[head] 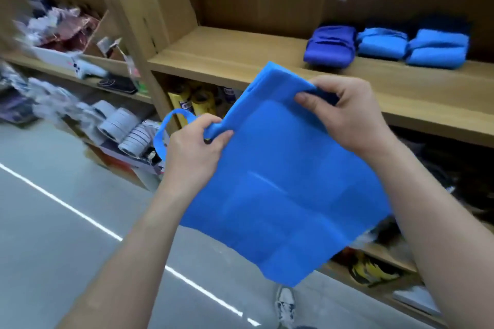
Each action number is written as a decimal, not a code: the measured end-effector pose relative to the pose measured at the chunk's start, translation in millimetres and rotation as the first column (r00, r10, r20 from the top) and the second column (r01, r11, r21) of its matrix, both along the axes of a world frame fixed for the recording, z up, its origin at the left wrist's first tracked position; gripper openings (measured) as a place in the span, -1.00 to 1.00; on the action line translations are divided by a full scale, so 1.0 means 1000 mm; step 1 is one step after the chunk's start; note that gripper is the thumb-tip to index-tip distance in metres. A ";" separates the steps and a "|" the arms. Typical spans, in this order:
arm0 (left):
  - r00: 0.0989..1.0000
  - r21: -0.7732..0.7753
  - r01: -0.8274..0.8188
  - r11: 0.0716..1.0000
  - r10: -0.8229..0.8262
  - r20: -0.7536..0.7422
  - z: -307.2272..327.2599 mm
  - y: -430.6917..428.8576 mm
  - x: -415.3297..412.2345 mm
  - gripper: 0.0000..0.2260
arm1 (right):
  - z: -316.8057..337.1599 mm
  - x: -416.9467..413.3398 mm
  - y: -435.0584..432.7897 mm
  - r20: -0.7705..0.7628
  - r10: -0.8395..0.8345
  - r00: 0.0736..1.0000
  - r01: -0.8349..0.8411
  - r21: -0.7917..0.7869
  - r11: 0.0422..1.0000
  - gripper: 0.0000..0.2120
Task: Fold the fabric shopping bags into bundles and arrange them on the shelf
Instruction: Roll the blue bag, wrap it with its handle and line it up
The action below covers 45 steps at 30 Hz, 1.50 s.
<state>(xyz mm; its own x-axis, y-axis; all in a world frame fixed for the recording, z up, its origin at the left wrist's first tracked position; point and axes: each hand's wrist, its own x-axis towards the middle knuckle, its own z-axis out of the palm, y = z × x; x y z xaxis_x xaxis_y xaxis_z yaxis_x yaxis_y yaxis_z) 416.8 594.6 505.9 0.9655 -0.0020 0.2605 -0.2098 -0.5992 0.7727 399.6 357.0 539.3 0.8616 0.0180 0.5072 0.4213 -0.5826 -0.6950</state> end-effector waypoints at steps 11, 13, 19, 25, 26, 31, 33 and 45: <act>0.840 0.191 0.200 0.961 -0.269 0.472 0.062 -0.001 0.156 -0.30 | 0.017 0.189 -0.004 0.162 -0.404 0.900 0.283 0.486 0.827 -0.69; 0.861 0.375 0.213 0.902 -0.355 0.365 0.052 0.006 0.177 -0.41 | 0.024 0.223 -0.008 0.182 -0.477 0.860 0.325 0.524 0.787 -0.78; 0.898 0.644 0.422 0.638 -0.391 -0.202 0.021 0.025 0.223 -0.11 | 0.035 0.274 -0.010 0.209 -0.660 0.721 0.507 0.491 0.709 -0.78; 0.810 0.719 0.572 0.396 -0.415 -0.415 0.025 0.028 0.255 0.00 | 0.033 0.264 0.002 0.151 -0.692 0.706 0.698 0.019 0.716 -0.48; 0.804 0.715 0.578 0.393 -0.424 -0.417 0.026 0.027 0.259 -0.02 | 0.032 0.252 0.008 0.153 -0.671 0.725 0.687 -0.091 0.721 -0.34; 0.750 0.711 0.626 0.320 -0.497 -0.436 0.029 0.023 0.274 -0.13 | 0.030 0.179 0.040 -0.452 -0.191 0.871 -0.085 -0.522 0.849 -0.12; 0.714 0.718 0.642 0.268 -0.550 -0.433 0.036 0.029 0.279 -0.23 | 0.015 0.169 0.041 -0.533 -0.299 0.791 -0.212 -0.699 0.683 -0.15; 0.760 0.543 0.618 0.569 -0.608 -0.227 0.068 0.119 0.310 -0.60 | 0.005 0.155 0.036 -0.283 -0.519 0.806 0.524 -0.066 0.849 -0.92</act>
